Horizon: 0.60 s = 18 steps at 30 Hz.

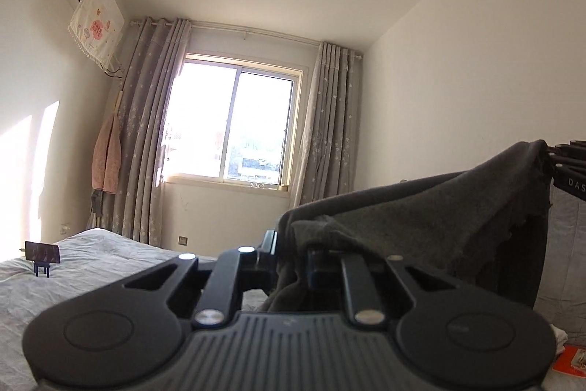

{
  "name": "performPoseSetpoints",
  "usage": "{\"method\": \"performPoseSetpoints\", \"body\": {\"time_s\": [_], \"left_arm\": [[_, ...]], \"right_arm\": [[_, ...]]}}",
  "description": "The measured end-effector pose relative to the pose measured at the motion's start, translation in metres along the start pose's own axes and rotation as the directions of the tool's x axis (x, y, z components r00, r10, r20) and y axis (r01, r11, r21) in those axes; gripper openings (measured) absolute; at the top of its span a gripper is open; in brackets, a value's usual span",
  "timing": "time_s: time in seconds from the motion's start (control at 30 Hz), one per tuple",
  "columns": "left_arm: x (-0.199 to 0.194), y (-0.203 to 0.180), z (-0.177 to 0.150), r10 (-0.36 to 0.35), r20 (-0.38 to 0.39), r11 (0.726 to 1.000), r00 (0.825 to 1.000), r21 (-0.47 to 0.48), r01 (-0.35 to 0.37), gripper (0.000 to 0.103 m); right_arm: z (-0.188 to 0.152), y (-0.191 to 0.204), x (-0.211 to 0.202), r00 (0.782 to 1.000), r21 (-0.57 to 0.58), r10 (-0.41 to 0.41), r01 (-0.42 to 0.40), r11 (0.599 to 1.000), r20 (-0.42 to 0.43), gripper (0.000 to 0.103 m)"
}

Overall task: Fold clothes
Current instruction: 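Hold the shirt high with both grippers and shake it out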

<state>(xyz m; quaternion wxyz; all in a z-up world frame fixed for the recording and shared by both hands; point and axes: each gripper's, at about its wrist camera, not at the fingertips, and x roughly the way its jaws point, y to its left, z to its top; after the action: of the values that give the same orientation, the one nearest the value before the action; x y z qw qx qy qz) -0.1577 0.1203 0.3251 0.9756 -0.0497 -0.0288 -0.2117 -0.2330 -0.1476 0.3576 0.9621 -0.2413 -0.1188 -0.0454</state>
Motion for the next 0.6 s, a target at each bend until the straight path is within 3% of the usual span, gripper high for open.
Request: {"method": "performPoseSetpoints", "body": {"time_s": [0.13,0.23,0.3,0.4,0.5,0.53,0.6], "left_arm": [[-0.008,0.002,0.03,-0.115,-0.041,0.993,0.993,0.011,0.115,0.015],[0.0,0.002,0.039,-0.219,-0.074,0.976,0.973,0.002,0.219,0.015],[0.018,0.0,0.032,-0.276,-0.121,0.961,0.954,-0.013,0.276,0.016],[0.063,-0.014,-0.002,-0.298,-0.228,0.951,0.927,0.016,0.31,0.016],[0.133,-0.022,-0.062,-0.29,-0.408,0.95,0.866,-0.018,0.31,0.022],[0.159,-0.02,-0.09,-0.259,-0.473,0.961,0.842,-0.035,0.276,0.025],[0.216,-0.01,-0.157,-0.156,-0.61,0.986,0.776,-0.052,0.158,0.035]], "right_arm": [[0.012,-0.021,-0.022,0.998,0.028,-0.018,0.017,0.999,0.057,0.005],[0.012,-0.043,-0.028,0.998,0.076,-0.016,0.012,0.997,0.056,0.005],[0.004,-0.053,-0.02,1.0,0.115,-0.011,0.009,0.993,0.022,0.005],[-0.017,-0.06,0.004,0.998,0.162,0.003,0.007,0.987,-0.06,0.005],[-0.07,-0.046,0.061,0.973,0.161,0.027,0.011,0.987,-0.231,0.005],[-0.095,-0.039,0.086,0.952,0.168,0.042,0.009,0.986,-0.302,0.005],[-0.159,-0.023,0.144,0.879,0.206,0.095,0.004,0.979,-0.468,0.006]]}}
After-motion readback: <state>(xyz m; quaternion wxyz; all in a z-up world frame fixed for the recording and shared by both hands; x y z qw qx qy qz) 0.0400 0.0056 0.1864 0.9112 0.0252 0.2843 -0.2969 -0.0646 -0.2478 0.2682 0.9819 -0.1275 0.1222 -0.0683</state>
